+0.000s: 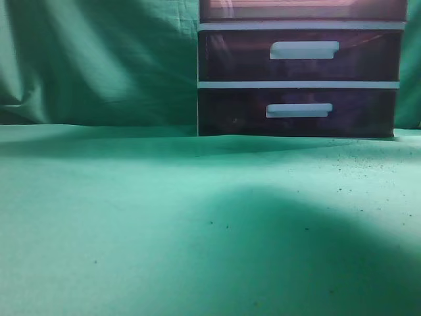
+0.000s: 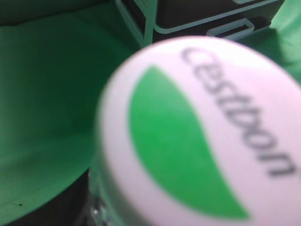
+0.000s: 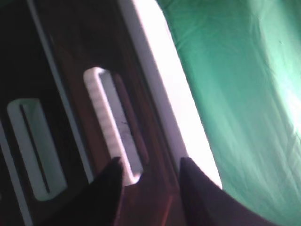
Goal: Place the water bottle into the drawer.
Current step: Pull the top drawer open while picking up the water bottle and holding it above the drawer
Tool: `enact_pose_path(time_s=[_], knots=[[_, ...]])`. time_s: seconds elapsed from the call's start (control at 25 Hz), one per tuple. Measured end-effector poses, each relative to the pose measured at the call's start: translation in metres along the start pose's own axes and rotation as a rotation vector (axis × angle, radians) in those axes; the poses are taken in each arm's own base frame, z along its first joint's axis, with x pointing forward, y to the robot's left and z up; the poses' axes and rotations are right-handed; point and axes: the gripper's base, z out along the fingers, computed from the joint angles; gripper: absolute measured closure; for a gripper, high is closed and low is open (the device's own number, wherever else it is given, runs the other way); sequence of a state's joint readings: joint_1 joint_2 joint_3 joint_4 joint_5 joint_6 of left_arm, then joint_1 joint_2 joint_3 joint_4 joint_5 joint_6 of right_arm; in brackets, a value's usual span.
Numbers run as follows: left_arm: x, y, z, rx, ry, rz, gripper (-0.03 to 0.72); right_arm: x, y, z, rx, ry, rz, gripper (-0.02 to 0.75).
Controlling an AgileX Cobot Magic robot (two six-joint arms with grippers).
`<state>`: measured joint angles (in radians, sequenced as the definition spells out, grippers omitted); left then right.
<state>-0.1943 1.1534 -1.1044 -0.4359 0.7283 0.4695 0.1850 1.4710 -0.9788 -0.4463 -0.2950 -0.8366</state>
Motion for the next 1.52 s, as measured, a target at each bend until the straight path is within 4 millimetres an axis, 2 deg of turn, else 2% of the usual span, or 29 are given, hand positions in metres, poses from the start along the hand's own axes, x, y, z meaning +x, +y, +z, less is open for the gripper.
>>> enact_pose_path(time_s=[0.08, 0.2, 0.4, 0.44, 0.52, 0.56, 0.72, 0.76, 0.8, 0.92, 0.96, 1.0, 1.04, 1.16, 1.28, 1.52], knots=[[0.001, 0.001, 0.003, 0.001, 0.009, -0.003, 0.381, 0.004, 0.009, 0.013, -0.021, -0.003, -0.085, 0.363], [0.001, 0.002, 0.008, 0.002, 0.021, -0.007, 0.381, 0.008, 0.017, 0.029, -0.039, -0.008, -0.163, 0.367], [0.003, 0.005, 0.017, 0.006, 0.047, -0.014, 0.381, 0.010, 0.019, 0.051, -0.020, -0.028, -0.190, 0.367], [0.003, 0.005, 0.019, 0.007, 0.052, -0.016, 0.381, 0.011, 0.019, 0.056, -0.019, -0.029, -0.194, 0.410], [0.004, 0.006, 0.021, 0.007, 0.059, -0.017, 0.381, 0.011, 0.019, 0.066, -0.010, -0.034, -0.196, 0.416], [0.004, 0.006, 0.022, 0.007, 0.061, -0.018, 0.381, 0.012, 0.019, 0.070, -0.007, -0.036, -0.194, 0.456], [0.005, 0.006, 0.023, 0.008, 0.066, -0.019, 0.381, 0.015, 0.025, 0.085, -0.005, -0.046, -0.193, 0.454], [0.005, 0.006, 0.023, 0.008, 0.066, -0.019, 0.381, 0.015, 0.026, 0.087, -0.002, -0.050, -0.193, 0.506], [0.005, 0.006, 0.023, 0.008, 0.066, -0.019, 0.381, 0.015, 0.027, 0.088, 0.001, -0.054, -0.192, 0.519], [0.005, 0.006, 0.023, 0.007, 0.067, -0.018, 0.381, 0.015, 0.026, 0.088, 0.008, -0.057, -0.192, 0.600], [0.005, 0.006, 0.023, 0.007, 0.067, -0.018, 0.381, 0.015, 0.026, 0.088, 0.008, -0.057, -0.194, 0.584], [0.005, 0.006, 0.023, 0.007, 0.067, -0.018, 0.381, 0.014, 0.025, 0.088, 0.016, -0.063, -0.196, 0.645], [0.005, 0.006, 0.023, 0.007, 0.067, -0.018, 0.381, 0.014, 0.025, 0.088, 0.011, -0.064, -0.223, 0.665], [0.005, 0.007, 0.023, 0.002, 0.069, -0.011, 0.381, 0.013, 0.023, 0.084, 0.008, -0.063, -0.245, 0.653], [0.005, 0.008, 0.023, -0.008, 0.075, 0.002, 0.381, 0.008, 0.026, 0.069, -0.012, -0.064, -0.244, 0.653], [0.005, 0.008, 0.023, -0.009, 0.075, 0.004, 0.381, 0.005, 0.033, 0.024, -0.041, -0.060, -0.240, 0.653]])
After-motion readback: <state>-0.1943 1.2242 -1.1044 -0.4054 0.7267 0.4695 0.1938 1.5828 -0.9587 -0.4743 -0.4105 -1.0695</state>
